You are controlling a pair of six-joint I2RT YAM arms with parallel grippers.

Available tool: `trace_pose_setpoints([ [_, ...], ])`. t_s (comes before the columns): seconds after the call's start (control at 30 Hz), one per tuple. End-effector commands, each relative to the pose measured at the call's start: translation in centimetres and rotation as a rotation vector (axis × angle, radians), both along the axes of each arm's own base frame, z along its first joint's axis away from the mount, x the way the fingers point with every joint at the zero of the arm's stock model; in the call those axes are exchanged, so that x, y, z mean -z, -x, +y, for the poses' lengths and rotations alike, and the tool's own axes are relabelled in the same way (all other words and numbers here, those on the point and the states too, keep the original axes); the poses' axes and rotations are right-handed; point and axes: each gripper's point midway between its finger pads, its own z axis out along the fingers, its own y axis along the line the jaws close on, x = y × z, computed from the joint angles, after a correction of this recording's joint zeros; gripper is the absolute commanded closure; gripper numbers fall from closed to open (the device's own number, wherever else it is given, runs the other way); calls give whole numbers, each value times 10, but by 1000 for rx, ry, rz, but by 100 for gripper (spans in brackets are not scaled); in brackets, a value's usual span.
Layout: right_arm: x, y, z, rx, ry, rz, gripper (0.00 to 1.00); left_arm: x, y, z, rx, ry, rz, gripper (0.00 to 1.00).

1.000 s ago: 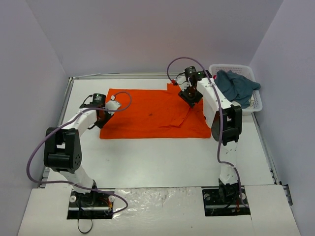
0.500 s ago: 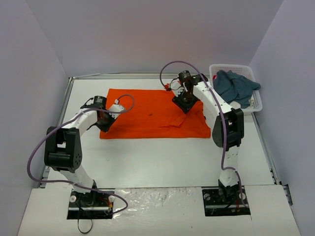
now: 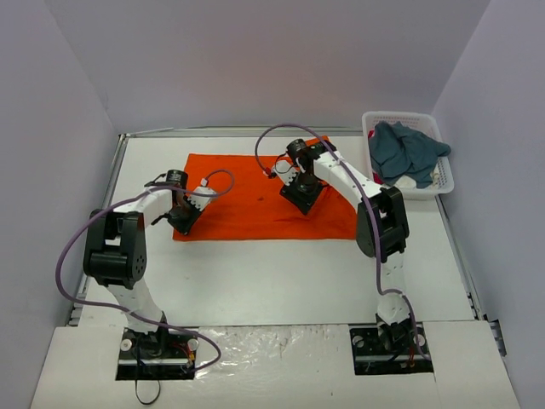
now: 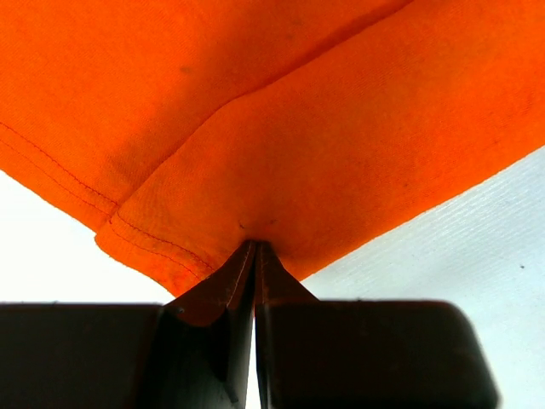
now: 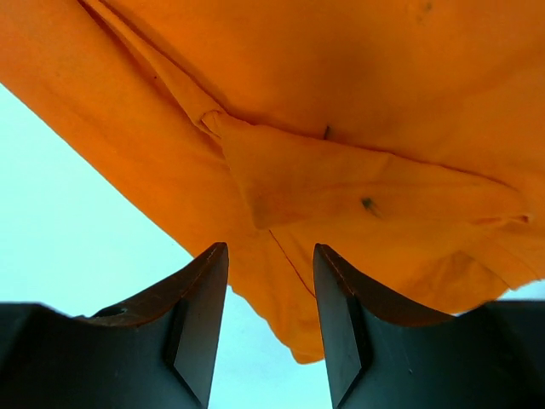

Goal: Fold and stack the t-shirts
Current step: Fold the flattened tshirt in 1/3 of the way

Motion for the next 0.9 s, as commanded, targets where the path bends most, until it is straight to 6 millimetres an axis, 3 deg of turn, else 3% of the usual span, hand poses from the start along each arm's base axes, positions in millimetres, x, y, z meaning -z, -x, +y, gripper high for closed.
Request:
trace_pose_setpoints([
  [0.0,9,12,-2,-18,15,64,59,17,16,2,-15,8,74,98],
  [0.5,39,19,-6,-20,58,121,64,26,27,-1,-22,28,86,98],
  [0.57,43,19,-7,-21,69,127,69,26,27,-1,-21,27,85,98],
  [0.7,48,16,-10,-10,89,126,100,27,28,0,-18,25,88,98],
  [0.87,38,10,-9,-1,82,94,100,28,30,1,-12,18,94,98],
])
